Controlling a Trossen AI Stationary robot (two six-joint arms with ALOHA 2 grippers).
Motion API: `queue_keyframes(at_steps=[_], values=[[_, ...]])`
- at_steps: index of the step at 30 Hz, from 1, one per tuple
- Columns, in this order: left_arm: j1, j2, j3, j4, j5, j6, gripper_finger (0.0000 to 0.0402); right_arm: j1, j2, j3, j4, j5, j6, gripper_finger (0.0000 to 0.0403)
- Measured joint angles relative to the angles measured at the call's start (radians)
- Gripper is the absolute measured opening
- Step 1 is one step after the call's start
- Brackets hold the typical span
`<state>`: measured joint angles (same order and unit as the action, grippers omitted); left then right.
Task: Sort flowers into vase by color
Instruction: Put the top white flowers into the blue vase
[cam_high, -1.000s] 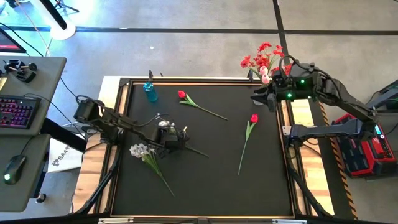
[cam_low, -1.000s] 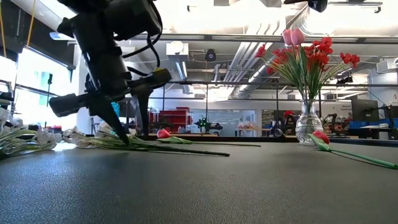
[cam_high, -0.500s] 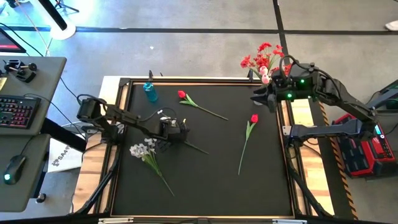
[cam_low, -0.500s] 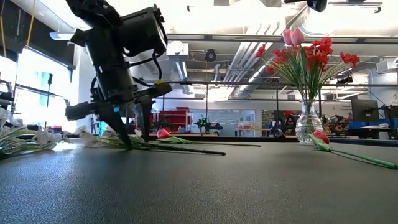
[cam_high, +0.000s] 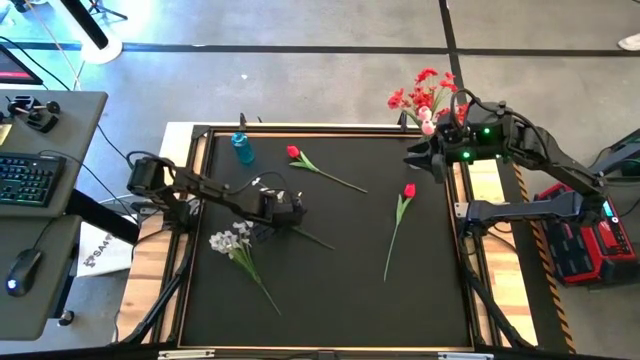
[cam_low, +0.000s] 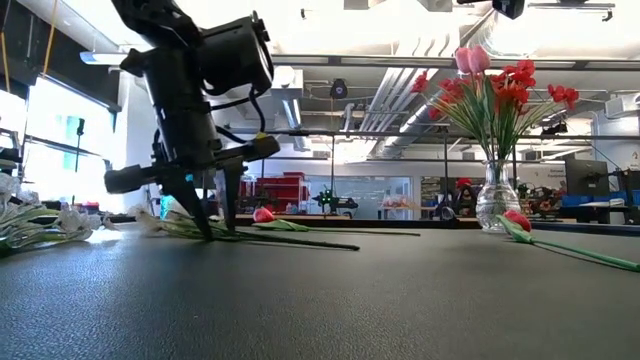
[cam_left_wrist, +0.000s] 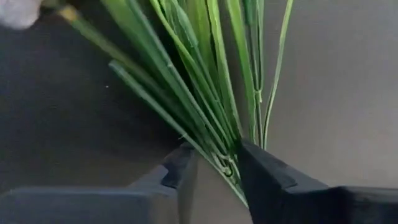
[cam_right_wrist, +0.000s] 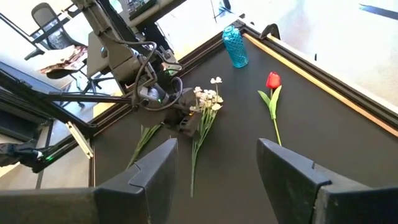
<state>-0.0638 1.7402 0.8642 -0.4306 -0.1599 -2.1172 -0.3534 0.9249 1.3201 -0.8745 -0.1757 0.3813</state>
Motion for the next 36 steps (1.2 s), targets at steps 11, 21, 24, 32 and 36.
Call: queue_keyframes(at_steps=[11, 21, 24, 32, 36], values=[[-0.017, 0.007, 0.037, -0.020, 0.001, 0.039, 0.0010, 0.000, 0.000, 0.000, -0.005, -0.002, -0.047, 0.0205], [-0.044, 0.013, 0.230, -0.200, -0.088, 0.180, 0.0001, 0.000, -0.002, 0.000, -0.007, -0.020, -0.048, 0.0205], [-0.044, 0.002, 0.293, -0.285, -0.124, 0.235, 0.0000, 0.000, -0.002, 0.000, -0.008, -0.023, -0.042, 0.0205], [-0.001, -0.160, 0.346, -0.386, -0.291, 0.407, 0.0000, 0.000, -0.002, 0.000, -0.002, -0.053, 0.007, 0.0205], [0.042, -0.277, 0.346, -0.422, -0.398, 0.570, 0.0000, 0.000, -0.002, 0.000, 0.053, -0.024, 0.023, 0.0205]])
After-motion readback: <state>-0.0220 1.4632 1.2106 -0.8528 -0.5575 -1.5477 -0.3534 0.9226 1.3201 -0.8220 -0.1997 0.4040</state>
